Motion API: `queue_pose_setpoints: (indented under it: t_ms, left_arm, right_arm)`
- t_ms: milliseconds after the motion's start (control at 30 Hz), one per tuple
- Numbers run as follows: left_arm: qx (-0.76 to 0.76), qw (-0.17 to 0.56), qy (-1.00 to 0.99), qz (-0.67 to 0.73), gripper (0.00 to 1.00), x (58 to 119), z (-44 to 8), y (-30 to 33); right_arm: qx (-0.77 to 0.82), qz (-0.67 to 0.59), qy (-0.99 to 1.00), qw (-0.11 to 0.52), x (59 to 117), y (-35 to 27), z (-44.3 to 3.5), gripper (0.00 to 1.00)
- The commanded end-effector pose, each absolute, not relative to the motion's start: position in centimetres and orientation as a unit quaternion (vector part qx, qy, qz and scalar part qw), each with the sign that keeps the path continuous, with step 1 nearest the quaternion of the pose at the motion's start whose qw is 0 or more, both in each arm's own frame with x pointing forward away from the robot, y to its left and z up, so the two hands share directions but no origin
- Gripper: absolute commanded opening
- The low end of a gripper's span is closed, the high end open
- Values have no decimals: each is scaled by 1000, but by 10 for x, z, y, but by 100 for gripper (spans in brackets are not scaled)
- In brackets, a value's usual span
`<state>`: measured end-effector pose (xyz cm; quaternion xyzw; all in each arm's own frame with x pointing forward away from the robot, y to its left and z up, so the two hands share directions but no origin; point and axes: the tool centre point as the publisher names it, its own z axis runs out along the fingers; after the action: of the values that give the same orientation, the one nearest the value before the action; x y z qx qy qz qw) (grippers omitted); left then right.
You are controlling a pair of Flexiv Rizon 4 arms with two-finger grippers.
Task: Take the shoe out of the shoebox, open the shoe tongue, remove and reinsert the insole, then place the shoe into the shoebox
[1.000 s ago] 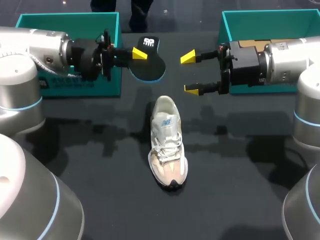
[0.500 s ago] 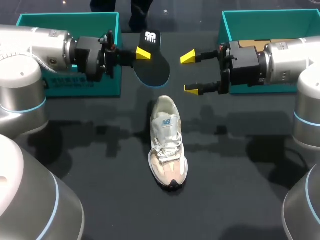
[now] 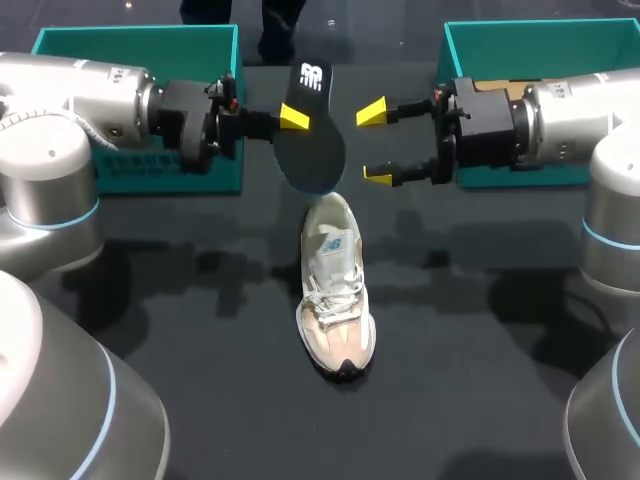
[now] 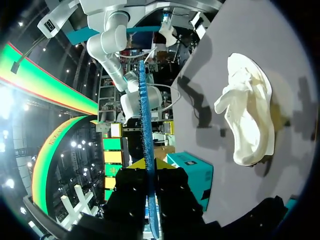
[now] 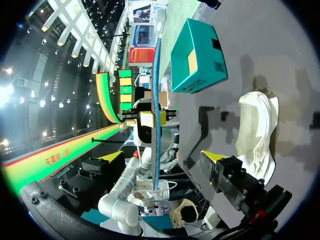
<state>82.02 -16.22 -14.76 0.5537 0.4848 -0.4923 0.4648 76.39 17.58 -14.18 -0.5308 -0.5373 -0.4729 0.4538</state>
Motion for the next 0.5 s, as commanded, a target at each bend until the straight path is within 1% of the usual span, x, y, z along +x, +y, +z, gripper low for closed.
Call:
queue_pose_setpoints:
  t_ms: [33, 233, 300, 367, 400, 433, 467, 500]
  left_arm:
    - [556, 465, 482, -493, 0, 828, -151, -169]
    - [554, 464, 476, -500, 0, 828, -152, -175]
    - [554, 466, 475, -500, 0, 828, -152, -176]
    - [554, 470, 476, -495, 0, 828, -152, -178]
    - [554, 471, 476, -495, 0, 828, -152, -178]
    - [554, 471, 476, -495, 0, 828, -152, -178]
    - [553, 472, 475, -495, 0, 828, -152, -178]
    - [553, 473, 475, -495, 0, 828, -152, -178]
  right_arm:
    - [-523, -473, -544, 455, 768, 189, -145, 100]
    - [-517, -473, -556, 446, 771, 202, -146, 100]
    - [-515, -475, -557, 446, 771, 205, -147, 96]
    - [-512, -477, -557, 448, 771, 209, -148, 86]
    - [-509, -480, -556, 449, 771, 211, -148, 83]
    - [-508, -480, -556, 449, 770, 212, -148, 82]
    - [-508, -480, -556, 449, 770, 213, -148, 76]
    - [-507, -482, -556, 449, 769, 215, -148, 65]
